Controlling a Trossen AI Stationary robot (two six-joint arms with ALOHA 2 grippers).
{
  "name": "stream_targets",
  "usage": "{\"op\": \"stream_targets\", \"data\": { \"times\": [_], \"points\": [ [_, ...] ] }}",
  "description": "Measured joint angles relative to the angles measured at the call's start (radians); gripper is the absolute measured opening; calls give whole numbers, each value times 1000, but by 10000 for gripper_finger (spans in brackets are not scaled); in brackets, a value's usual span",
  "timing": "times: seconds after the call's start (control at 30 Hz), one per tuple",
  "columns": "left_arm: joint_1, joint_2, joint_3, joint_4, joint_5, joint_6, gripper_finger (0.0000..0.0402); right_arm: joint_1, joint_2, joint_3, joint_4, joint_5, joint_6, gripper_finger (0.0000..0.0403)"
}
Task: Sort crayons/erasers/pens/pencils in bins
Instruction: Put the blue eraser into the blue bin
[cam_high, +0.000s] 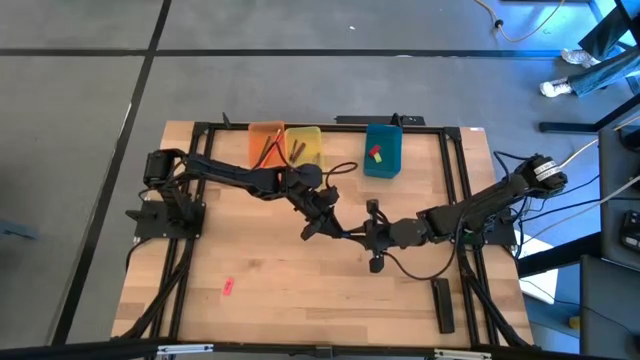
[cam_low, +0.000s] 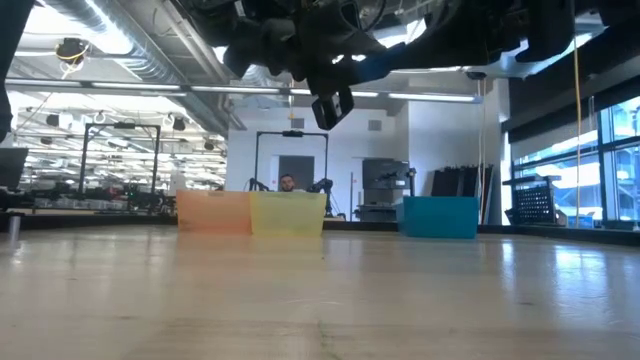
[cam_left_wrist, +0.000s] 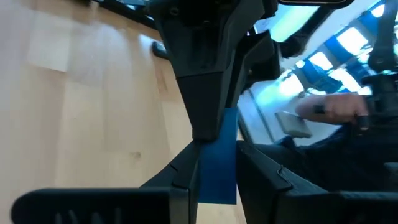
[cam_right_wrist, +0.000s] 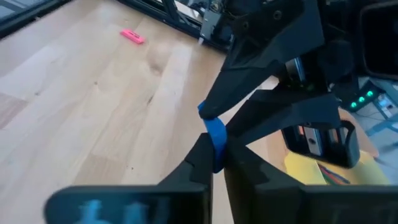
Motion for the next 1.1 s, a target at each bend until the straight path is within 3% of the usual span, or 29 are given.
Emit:
{"op": "stream_targets", "data": {
  "times": [0.23,0.4,0.63,0.83,0.97,1.1],
  "points": [
    [-9,0,-1,0,-105,57,117,-7,0,-1,-18,25,72,31],
    [1,0,0,12,-207,93,153,-5,-4,0,-77,144,129,24],
    [19,0,2,10,-285,113,182,3,-123,0,-258,185,224,27],
    [24,0,2,4,-300,152,184,-5,-224,1,-425,293,290,24],
    [12,0,2,4,-312,166,186,-65,-275,1,-521,378,282,24],
    [-13,0,2,4,-388,206,186,-221,-304,1,-588,304,281,25]
  ]
}}
